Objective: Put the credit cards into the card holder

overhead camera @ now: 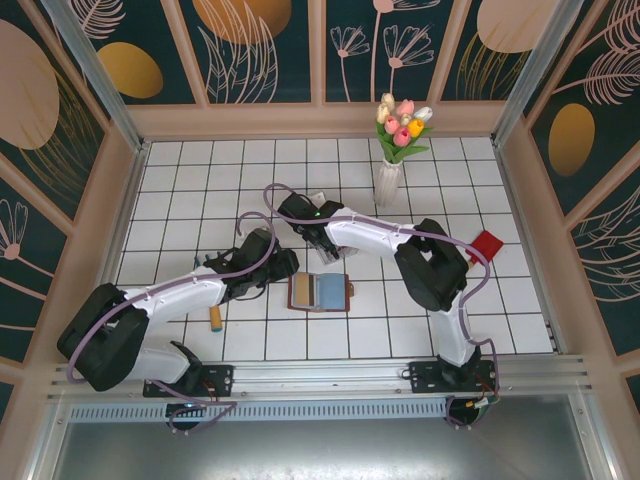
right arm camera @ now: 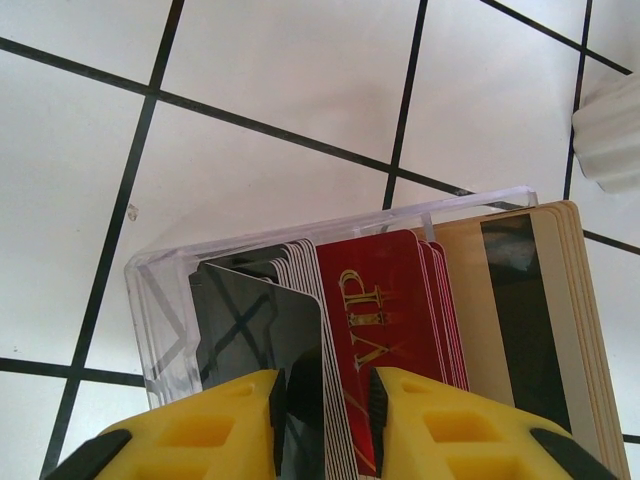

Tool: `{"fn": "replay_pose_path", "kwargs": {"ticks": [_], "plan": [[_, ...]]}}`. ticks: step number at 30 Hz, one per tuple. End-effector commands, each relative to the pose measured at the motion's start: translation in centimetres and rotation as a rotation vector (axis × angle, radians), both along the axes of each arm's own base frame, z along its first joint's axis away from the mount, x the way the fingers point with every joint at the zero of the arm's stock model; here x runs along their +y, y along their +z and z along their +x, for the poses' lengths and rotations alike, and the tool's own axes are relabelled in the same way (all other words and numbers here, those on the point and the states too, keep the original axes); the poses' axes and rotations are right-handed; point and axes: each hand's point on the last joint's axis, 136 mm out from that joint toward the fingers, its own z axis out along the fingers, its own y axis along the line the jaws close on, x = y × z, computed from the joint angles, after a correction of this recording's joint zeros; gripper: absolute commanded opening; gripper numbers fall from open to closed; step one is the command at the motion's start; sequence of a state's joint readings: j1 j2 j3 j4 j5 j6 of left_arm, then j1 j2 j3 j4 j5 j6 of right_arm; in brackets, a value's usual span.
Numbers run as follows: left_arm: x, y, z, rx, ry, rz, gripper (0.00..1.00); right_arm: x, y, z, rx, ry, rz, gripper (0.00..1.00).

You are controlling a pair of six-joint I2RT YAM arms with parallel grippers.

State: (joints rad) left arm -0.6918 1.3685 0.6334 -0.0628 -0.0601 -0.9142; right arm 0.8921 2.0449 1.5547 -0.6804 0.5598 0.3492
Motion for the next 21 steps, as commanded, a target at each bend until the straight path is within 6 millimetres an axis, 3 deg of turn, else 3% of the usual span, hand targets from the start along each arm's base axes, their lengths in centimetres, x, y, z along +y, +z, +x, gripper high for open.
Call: {"fn": "replay_pose_path", "kwargs": {"ticks": [1, 5, 13, 21], "plan": [[0.0, -0.1, 0.2, -0.003, 0.001, -0.002, 0.68, -0.6, -0.8, -0.1, 0.025, 0.001, -0.060, 0.31], [0.2, -0.2, 0.1, 0.000, 0.003, 0.002, 0.68, -1.1, -0.7, -0.1, 0.009, -0.006, -0.101, 0.32], [0.3, -0.3, 0.1, 0.000, 0.008, 0.007, 0.68, -1.5, 2.3, 0.4, -0.057, -0.005, -0.118, 0.30], [0.3, -0.4, 0.1, 0.004, 0.007, 0.009, 0.69, -1.3, 2.3, 0.4, -0.057, 0.001, -0.109, 0.20]]}}
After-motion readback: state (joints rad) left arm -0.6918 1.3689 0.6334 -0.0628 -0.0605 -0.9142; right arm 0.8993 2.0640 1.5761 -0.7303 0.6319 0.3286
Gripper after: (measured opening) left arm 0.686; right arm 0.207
